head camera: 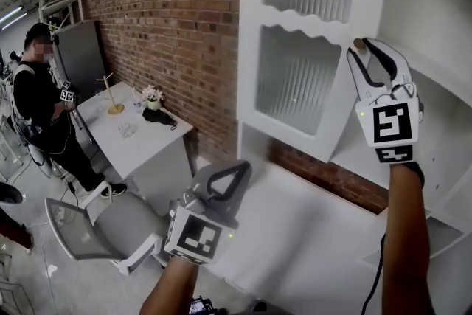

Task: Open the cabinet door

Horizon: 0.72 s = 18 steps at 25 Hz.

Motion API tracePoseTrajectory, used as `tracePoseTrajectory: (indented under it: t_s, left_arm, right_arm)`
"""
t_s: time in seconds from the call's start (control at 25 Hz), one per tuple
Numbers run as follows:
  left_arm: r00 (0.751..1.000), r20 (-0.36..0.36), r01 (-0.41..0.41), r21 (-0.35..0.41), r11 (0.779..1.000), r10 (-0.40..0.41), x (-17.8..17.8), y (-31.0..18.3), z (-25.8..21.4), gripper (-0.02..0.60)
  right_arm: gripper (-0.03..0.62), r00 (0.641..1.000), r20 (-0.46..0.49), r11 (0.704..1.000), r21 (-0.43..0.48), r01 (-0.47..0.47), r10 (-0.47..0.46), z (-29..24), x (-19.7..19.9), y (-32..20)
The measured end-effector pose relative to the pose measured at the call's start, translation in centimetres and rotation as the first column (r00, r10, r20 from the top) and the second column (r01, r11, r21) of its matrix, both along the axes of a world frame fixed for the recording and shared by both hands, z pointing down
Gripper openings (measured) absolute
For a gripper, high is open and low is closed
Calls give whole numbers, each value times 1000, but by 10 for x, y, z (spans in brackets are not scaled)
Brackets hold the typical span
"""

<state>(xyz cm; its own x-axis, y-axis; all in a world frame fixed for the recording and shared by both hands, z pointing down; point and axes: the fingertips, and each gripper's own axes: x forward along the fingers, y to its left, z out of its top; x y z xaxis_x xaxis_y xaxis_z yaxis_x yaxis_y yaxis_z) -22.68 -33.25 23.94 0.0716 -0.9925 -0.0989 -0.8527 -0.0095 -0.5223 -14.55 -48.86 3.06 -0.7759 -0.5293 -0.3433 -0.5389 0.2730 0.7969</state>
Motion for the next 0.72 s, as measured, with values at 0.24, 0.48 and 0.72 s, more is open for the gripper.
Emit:
tracePoseTrajectory:
  t_s: [0.24, 0.48, 0.72]
  left_arm:
    - [998, -4, 56, -29, 998, -56, -14, 11, 17, -3]
    - [996, -19, 81, -17, 997, -82, -25, 18, 23, -2]
    - [997, -25, 79, -3, 997, -79, -19, 37, 21, -3]
  right_arm:
    - [80, 999, -22, 999, 22, -35, 36, 9, -17, -21]
    - [77, 995, -63, 995, 70, -75, 79, 17, -26, -7]
    - [77, 985, -116, 981, 163, -105, 125, 16, -31, 46]
